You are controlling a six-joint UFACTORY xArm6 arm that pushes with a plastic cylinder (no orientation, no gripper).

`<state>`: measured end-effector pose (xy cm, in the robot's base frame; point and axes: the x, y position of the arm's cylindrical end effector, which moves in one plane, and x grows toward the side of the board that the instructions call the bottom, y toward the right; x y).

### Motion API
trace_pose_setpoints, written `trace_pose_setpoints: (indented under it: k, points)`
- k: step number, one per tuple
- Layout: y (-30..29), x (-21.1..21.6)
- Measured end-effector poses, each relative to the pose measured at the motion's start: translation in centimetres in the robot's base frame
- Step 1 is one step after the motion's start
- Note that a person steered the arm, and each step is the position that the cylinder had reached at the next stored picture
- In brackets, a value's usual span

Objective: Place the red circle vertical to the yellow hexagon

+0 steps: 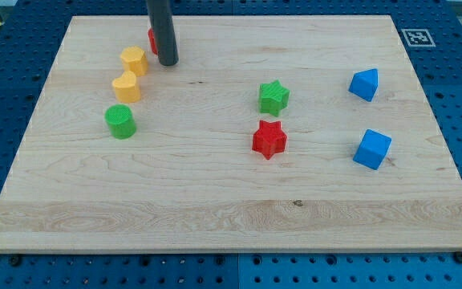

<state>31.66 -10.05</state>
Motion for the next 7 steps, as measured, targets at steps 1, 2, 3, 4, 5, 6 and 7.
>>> trace_pose_setpoints:
  k: [1,2,3,4,5,6,7]
  points:
    - [2.0,0.3]
    - [2.6,-0.1]
    - [2.7,-2.2]
    - [2.0,-4.8]
    - [0.5,-7.6]
    - [-1.6,-9.3]
    - [-4.2,-10.2]
